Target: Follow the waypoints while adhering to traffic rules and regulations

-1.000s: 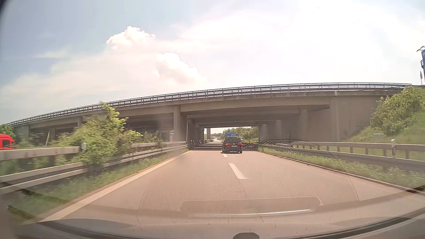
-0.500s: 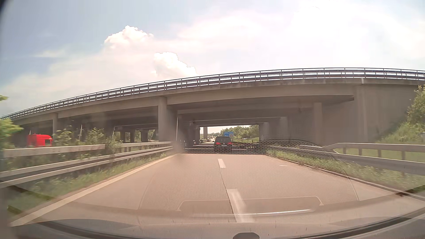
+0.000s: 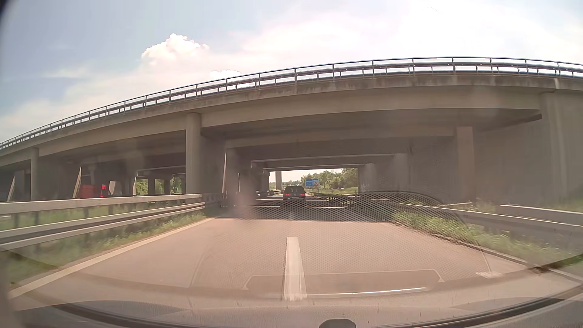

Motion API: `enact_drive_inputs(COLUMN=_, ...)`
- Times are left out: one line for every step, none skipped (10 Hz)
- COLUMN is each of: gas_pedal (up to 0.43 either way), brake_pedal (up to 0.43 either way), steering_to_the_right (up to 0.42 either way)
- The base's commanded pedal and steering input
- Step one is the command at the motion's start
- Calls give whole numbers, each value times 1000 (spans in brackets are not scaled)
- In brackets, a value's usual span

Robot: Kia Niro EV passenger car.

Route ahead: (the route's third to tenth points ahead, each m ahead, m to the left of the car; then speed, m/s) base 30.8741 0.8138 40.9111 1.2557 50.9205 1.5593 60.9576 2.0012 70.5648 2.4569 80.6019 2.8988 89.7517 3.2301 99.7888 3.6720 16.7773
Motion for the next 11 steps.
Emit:
enact_drive_inputs(gas_pedal=157, brake_pedal=0, steering_to_the_right=-5)
enact_drive_inputs(gas_pedal=157, brake_pedal=0, steering_to_the_right=-5)
enact_drive_inputs(gas_pedal=157, brake_pedal=0, steering_to_the_right=-5)
enact_drive_inputs(gas_pedal=157, brake_pedal=0, steering_to_the_right=-5)
enact_drive_inputs(gas_pedal=157, brake_pedal=0, steering_to_the_right=-5)
enact_drive_inputs(gas_pedal=157, brake_pedal=0, steering_to_the_right=-5)
enact_drive_inputs(gas_pedal=157, brake_pedal=0, steering_to_the_right=-7)
enact_drive_inputs(gas_pedal=157, brake_pedal=0, steering_to_the_right=-10)
enact_drive_inputs(gas_pedal=157, brake_pedal=0, steering_to_the_right=-11)
enact_drive_inputs(gas_pedal=157, brake_pedal=0, steering_to_the_right=-10)
enact_drive_inputs(gas_pedal=157, brake_pedal=0, steering_to_the_right=-10)
